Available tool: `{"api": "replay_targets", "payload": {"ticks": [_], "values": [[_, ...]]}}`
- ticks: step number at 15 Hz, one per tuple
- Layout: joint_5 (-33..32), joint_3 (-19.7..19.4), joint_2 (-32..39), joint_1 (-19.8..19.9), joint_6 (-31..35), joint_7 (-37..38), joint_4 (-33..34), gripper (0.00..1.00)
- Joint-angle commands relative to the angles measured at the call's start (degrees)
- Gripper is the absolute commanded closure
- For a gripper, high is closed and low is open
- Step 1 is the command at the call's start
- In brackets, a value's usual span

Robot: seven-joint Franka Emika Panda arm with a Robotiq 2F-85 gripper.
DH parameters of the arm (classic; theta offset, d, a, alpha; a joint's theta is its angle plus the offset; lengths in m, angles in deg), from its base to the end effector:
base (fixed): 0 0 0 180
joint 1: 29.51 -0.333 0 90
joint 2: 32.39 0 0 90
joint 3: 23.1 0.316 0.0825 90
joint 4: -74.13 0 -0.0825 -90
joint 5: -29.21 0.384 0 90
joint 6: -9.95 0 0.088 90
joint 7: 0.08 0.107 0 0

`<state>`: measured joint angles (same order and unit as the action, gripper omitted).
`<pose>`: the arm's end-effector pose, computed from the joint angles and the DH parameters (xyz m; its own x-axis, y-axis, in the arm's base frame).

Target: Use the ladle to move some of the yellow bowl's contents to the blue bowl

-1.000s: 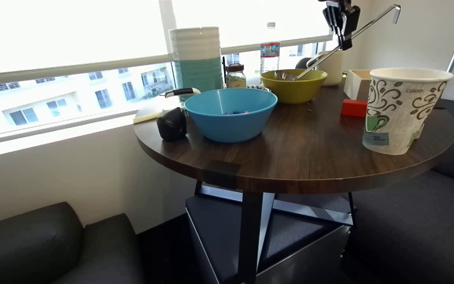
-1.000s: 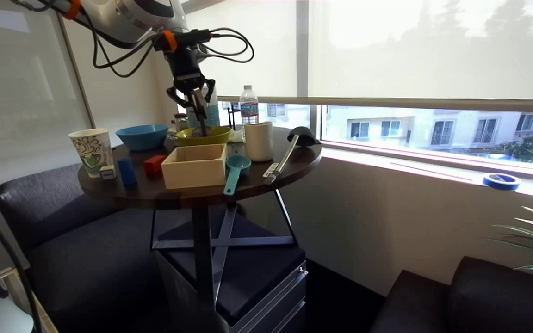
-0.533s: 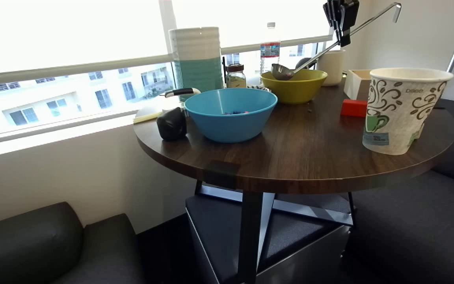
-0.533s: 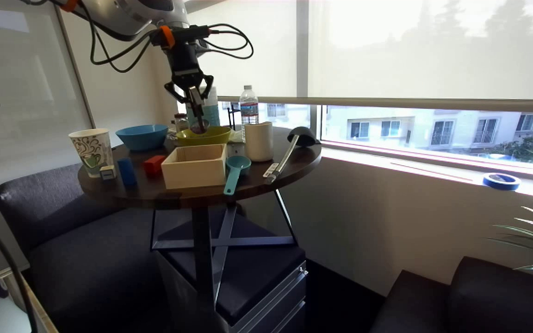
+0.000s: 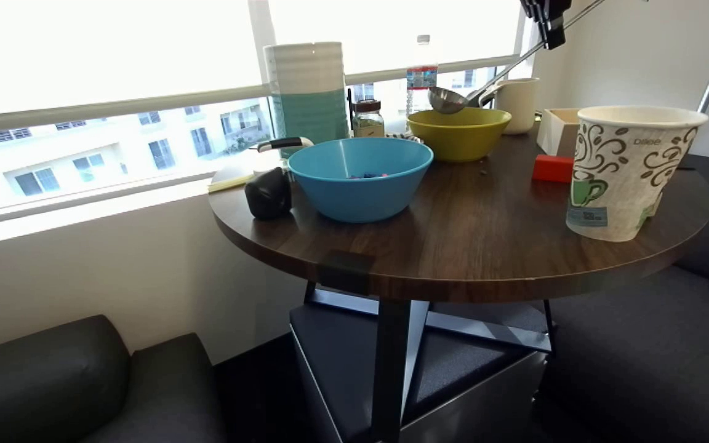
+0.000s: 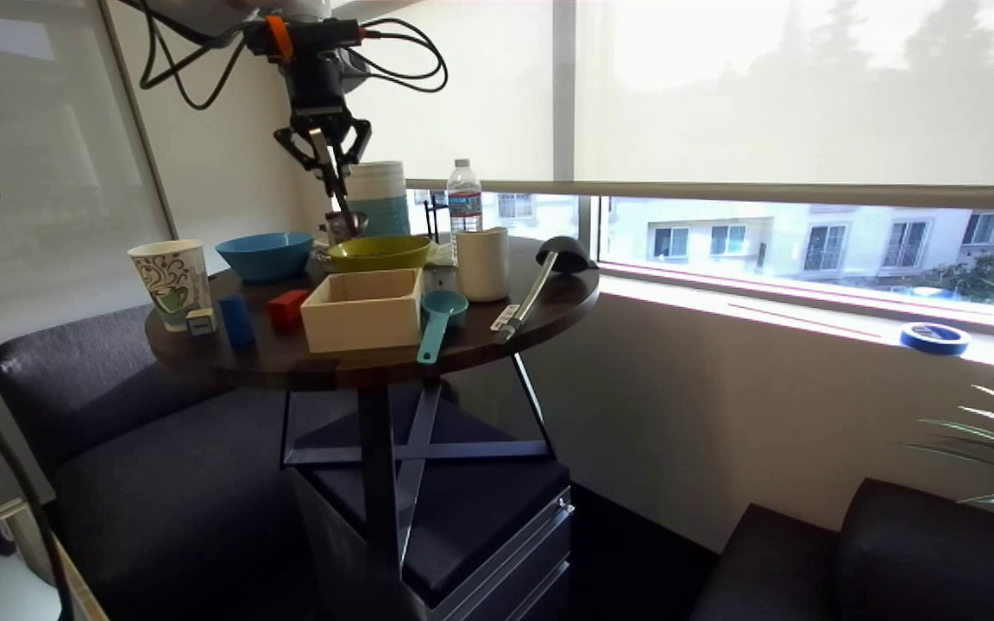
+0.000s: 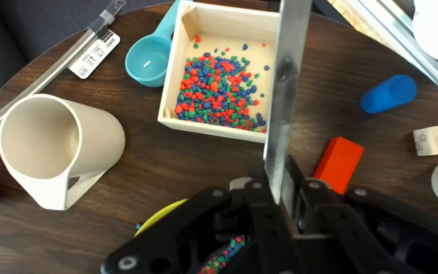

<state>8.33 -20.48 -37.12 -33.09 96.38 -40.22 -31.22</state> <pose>0.5105 0.0159 0.5471 0.6323 0.6558 -0.4124 0.7503 -0.6510 0.1150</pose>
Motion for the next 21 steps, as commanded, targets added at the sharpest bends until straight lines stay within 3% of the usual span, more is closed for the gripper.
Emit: {"api": "replay_targets", "payload": {"ticks": [1, 2, 5, 6, 15, 21], "values": [[0.01, 0.46, -0.06, -0.51, -1.79, 0.26, 0.97, 0.96], [0.01, 0.75, -0.18, -0.82, -2.28, 0.32, 1.29, 0.85], [0.00, 0.50, 0.11, -0.63, -2.21, 0.31, 1.04, 0.85], [0.00, 0.39, 0.23, -0.55, -2.18, 0.30, 1.03, 0.96], [-0.73, 6.22, -0.43, -5.89, -3.57, -1.02, 1.69, 0.96], [-2.16, 7.72, -3.24, -7.99, 2.51, -6.01, -2.66, 0.96]]}}
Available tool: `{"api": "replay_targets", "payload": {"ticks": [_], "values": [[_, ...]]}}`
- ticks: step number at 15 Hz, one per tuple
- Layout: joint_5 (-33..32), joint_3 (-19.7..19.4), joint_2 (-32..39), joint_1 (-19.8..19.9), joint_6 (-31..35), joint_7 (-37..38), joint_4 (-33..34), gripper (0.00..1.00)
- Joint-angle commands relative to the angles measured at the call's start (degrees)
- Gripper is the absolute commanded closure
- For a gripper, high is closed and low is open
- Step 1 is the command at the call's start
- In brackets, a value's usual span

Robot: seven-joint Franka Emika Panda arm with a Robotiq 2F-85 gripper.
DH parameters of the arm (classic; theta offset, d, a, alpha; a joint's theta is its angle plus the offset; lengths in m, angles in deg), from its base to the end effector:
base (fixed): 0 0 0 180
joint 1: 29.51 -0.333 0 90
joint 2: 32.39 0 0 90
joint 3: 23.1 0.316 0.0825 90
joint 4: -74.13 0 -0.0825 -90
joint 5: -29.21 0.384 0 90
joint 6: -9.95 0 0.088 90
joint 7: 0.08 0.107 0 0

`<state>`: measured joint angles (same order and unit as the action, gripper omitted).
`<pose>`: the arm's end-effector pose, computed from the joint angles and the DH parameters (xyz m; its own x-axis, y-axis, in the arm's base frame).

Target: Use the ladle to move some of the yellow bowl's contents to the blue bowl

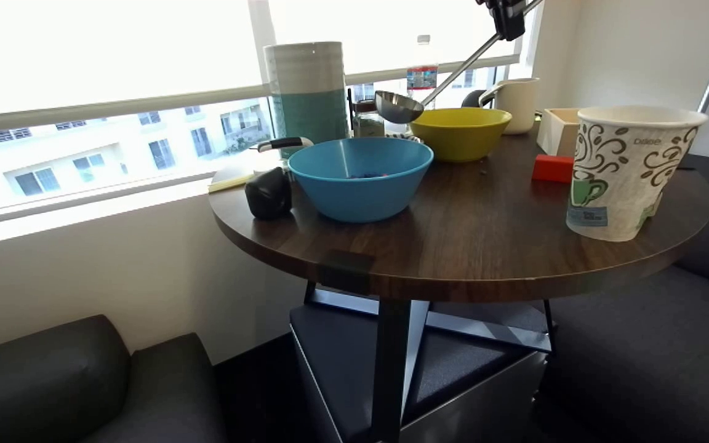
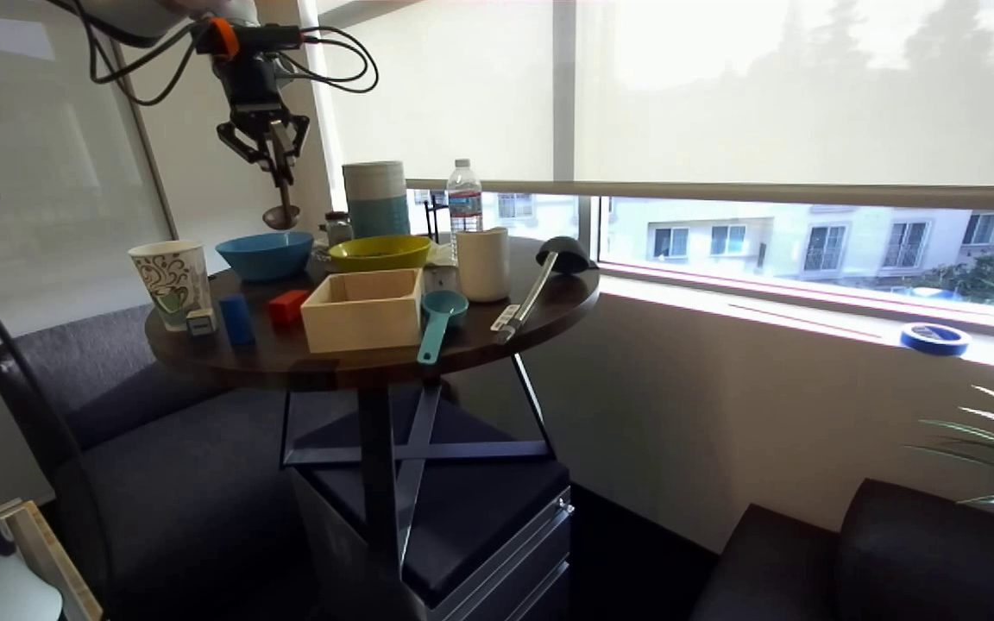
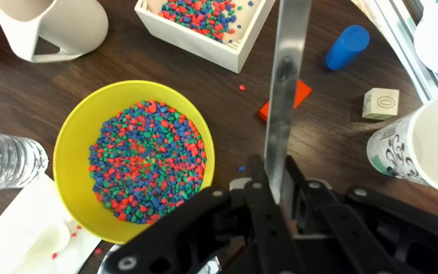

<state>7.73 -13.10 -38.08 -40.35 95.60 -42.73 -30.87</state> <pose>0.4854 0.1440 0.5579 0.4167 0.8030 -0.4261 0.9058 -0.4062 0.1203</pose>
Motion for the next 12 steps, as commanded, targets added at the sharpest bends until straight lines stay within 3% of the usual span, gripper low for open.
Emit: {"api": "replay_targets", "payload": {"ticks": [1, 12], "values": [[-1.86, 0.59, -2.65, -1.05, 4.72, -4.83, -3.85, 0.96], [-8.55, 0.99, -10.22, -2.39, 25.85, -10.37, -17.56, 0.96]]}}
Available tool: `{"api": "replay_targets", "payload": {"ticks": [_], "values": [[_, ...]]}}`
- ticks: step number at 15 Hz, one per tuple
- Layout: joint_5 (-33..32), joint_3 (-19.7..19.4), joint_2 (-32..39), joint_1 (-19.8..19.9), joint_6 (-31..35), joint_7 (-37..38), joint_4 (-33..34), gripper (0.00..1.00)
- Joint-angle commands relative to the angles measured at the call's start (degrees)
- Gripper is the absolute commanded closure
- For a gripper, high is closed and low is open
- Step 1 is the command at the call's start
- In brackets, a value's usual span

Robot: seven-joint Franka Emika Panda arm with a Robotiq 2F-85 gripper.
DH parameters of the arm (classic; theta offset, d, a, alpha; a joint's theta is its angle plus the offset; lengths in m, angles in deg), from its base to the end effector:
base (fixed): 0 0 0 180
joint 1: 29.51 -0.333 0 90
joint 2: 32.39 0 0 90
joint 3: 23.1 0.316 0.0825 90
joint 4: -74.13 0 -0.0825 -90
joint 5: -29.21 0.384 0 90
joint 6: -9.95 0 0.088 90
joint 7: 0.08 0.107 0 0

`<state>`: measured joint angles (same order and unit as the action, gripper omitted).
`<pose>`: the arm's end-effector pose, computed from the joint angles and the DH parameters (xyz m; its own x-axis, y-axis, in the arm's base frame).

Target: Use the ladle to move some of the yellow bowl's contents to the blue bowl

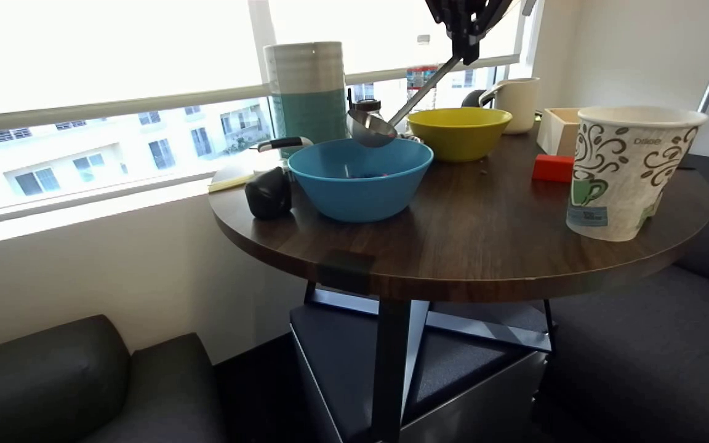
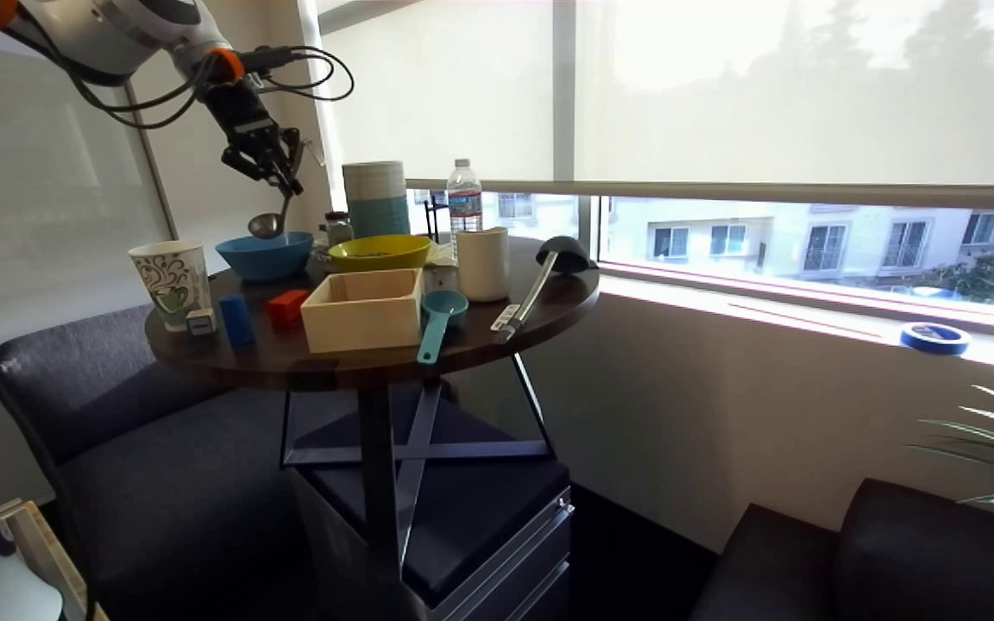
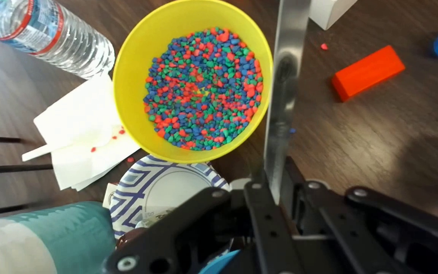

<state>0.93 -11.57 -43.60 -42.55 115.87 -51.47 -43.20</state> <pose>0.4698 0.1802 0.5327 0.1574 0.8988 -0.4091 0.9616 -0.0453 0.2706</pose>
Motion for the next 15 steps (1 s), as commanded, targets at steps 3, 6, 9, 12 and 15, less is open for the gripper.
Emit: {"api": "replay_targets", "payload": {"ticks": [3, 6, 9, 12, 15], "values": [[-1.99, -1.26, -7.21, -0.03, 11.13, -1.66, -8.55, 0.96], [-2.52, -2.04, -9.58, 0.08, 17.20, -1.77, -12.23, 0.96], [-4.91, -2.53, -11.43, 0.50, 23.53, -1.37, -15.71, 0.96], [-7.14, -3.16, -13.20, 0.77, 29.17, -1.09, -18.80, 0.96], [-9.71, -3.72, -14.62, 1.39, 34.62, 0.18, -21.38, 0.96]]}}
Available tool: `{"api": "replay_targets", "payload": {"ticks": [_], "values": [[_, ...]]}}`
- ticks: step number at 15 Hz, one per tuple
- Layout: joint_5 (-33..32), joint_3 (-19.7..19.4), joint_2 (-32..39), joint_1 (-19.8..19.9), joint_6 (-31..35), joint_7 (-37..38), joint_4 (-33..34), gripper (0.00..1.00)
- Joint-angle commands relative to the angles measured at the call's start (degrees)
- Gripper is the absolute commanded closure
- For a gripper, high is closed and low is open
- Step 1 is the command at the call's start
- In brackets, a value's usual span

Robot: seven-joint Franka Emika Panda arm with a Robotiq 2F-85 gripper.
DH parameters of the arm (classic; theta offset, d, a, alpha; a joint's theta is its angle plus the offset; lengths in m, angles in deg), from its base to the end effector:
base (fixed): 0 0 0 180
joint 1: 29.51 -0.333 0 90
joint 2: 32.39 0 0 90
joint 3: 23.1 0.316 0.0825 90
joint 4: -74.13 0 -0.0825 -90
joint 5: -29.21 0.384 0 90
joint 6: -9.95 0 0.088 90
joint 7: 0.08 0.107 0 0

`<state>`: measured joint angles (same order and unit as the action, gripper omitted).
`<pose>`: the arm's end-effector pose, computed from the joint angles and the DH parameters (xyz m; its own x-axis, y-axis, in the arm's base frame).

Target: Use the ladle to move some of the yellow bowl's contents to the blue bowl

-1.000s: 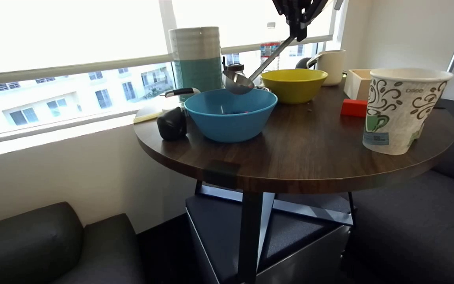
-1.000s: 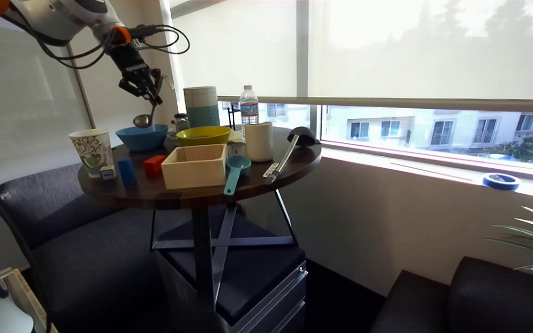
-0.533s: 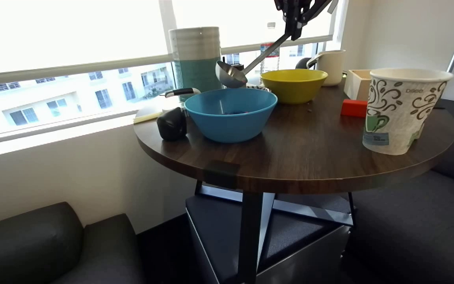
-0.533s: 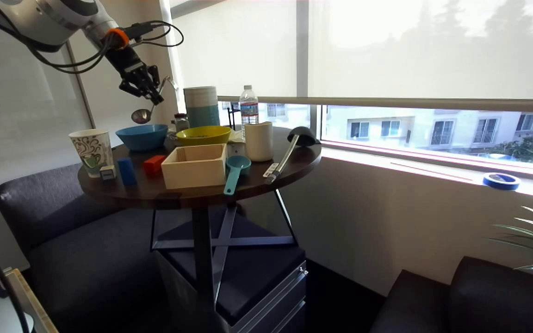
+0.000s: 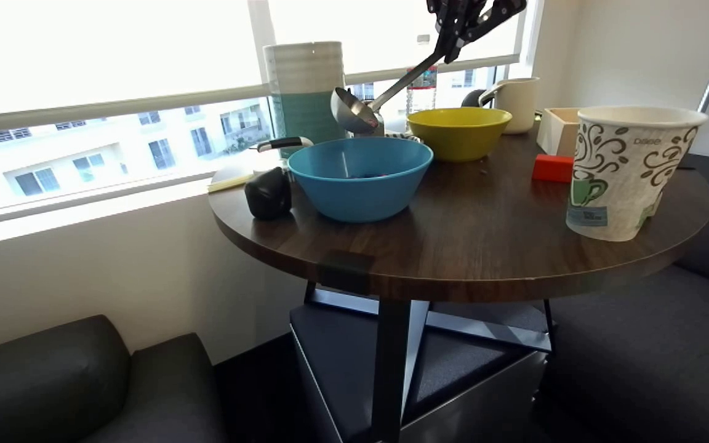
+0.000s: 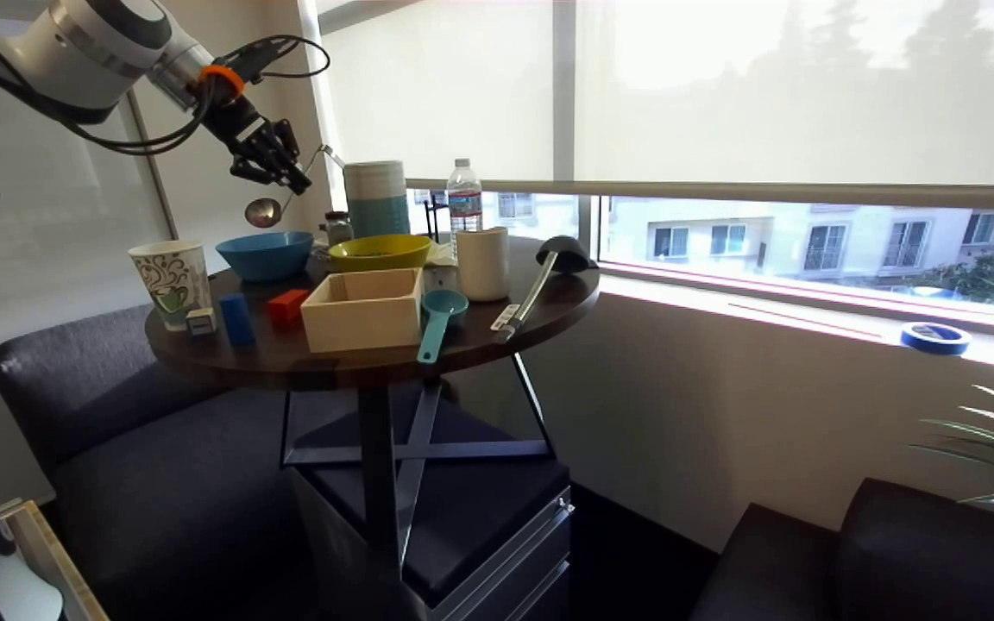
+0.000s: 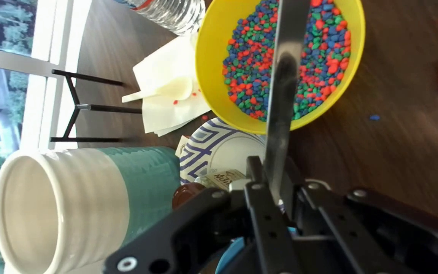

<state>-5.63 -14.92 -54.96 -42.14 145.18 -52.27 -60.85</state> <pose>0.4359 0.1635 0.5224 0.0357 0.9528 -0.3015 0.8275 0.1410 0.5434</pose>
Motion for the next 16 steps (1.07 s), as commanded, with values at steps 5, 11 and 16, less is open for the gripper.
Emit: {"api": "replay_targets", "payload": {"ticks": [5, 11, 16], "values": [[-5.75, -1.52, -5.33, 2.28, 13.84, 2.85, -7.06, 0.96], [-8.18, -2.65, -6.96, 4.41, 23.50, 4.97, -10.17, 0.96], [-11.64, -2.82, -7.75, 6.65, 29.83, 7.17, -11.86, 0.96]]}}
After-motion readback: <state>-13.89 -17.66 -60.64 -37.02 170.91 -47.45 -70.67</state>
